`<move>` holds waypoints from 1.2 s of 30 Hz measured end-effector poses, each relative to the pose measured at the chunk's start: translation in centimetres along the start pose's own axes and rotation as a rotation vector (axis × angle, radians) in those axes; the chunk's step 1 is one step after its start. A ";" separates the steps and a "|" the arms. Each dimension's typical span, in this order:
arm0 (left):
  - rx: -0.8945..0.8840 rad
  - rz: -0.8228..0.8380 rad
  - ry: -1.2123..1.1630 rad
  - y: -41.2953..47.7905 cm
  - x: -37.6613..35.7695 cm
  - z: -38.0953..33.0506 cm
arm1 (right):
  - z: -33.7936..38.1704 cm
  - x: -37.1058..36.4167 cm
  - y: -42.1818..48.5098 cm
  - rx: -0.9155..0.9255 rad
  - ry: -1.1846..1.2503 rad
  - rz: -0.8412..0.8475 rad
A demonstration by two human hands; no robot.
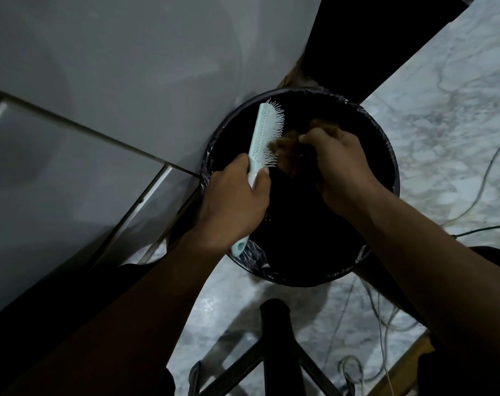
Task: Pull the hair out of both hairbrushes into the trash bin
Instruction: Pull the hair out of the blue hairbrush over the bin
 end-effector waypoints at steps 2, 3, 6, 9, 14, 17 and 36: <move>0.012 -0.005 0.005 0.0 0.1 0.0 | 0.1 -0.3 -0.1 -0.003 -0.015 0.042; 0.015 -0.007 0.006 0.0 0.1 0.0 | 0.3 -0.5 -0.3 0.031 -0.060 0.082; 0.009 0.000 -0.002 -0.2 0.1 -0.2 | 1.3 -1.6 -1.4 0.258 -0.325 0.170; -0.021 0.009 0.041 -0.4 -0.2 -0.5 | 1.0 -1.3 -1.1 0.301 -0.355 0.124; -0.051 0.028 0.069 -0.6 -0.4 -0.9 | 0.8 -0.4 -0.6 0.280 -0.337 0.044; -0.061 0.006 0.012 -0.3 -0.2 -1.0 | 0.7 -0.2 -0.5 0.156 -0.120 0.029; -0.160 -0.094 0.116 0.1 0.7 -0.9 | -0.7 0.5 -0.2 -0.053 -0.874 0.123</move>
Point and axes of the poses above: each hand's wrist, its own y-axis towards the middle knuckle, its own x-axis out of the back of the hand, z = x × y, the point moved 8 cm from there along y, towards the middle knuckle, and after that the axes turned 1 degree about -z, right-handed, at the moved point
